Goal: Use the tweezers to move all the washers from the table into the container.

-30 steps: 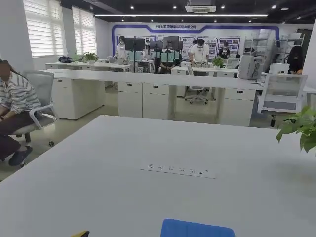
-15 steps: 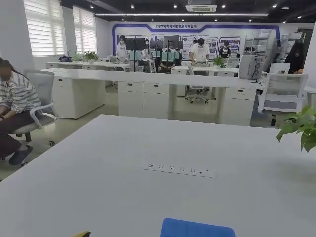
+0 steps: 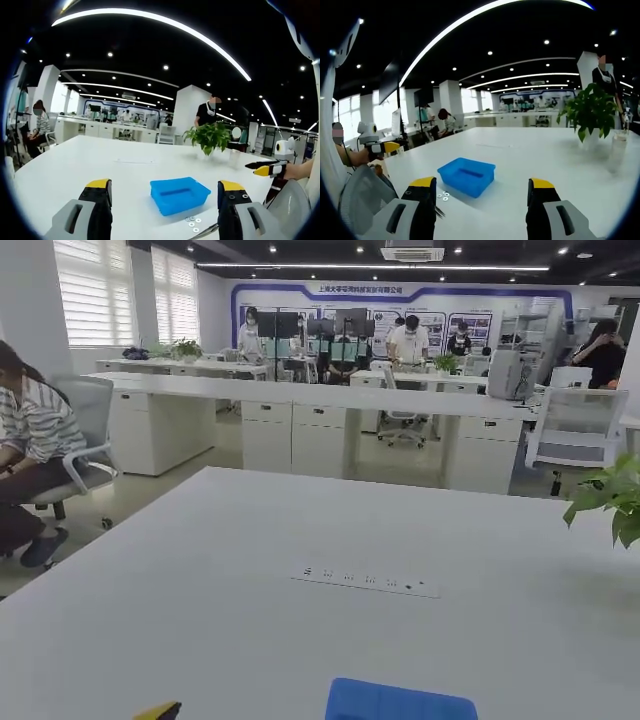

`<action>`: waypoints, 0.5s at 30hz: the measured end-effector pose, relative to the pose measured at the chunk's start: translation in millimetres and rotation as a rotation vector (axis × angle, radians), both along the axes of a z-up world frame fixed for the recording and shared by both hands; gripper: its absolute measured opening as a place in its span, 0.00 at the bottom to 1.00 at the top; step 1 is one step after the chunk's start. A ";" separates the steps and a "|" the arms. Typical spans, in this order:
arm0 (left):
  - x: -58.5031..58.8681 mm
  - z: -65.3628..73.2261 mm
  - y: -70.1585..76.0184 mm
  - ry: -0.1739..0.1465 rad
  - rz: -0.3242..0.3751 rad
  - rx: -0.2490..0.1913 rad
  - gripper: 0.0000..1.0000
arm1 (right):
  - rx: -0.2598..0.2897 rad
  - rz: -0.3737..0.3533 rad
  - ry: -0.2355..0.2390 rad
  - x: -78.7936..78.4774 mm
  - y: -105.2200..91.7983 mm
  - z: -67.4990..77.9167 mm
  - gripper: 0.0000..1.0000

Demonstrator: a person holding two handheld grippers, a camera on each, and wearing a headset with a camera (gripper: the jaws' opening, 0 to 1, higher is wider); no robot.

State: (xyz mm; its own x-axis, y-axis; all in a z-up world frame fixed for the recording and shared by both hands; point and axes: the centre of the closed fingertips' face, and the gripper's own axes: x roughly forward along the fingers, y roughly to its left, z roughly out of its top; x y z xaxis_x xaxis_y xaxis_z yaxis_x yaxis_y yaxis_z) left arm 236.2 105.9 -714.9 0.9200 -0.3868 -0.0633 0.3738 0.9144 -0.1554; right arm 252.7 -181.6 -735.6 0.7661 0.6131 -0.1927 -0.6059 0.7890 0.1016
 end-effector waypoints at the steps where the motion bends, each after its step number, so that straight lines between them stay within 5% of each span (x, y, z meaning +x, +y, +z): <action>1: 0.0 -0.1 0.1 0.000 0.000 0.000 0.89 | 0.000 0.000 0.001 0.0 0.2 -0.3 0.73; 15: 0.4 -2.3 -1.1 0.011 -0.004 -0.005 0.88 | -0.005 -0.002 0.002 0.9 -1.7 -1.0 0.73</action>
State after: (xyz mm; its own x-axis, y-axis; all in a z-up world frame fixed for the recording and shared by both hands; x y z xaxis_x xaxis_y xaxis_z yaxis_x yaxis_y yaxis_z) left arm 236.7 104.8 -717.3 0.9176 -0.3909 -0.0715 0.3758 0.9121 -0.1642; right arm 253.6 -183.4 -736.6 0.7672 0.6103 -0.1973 -0.6039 0.7910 0.0984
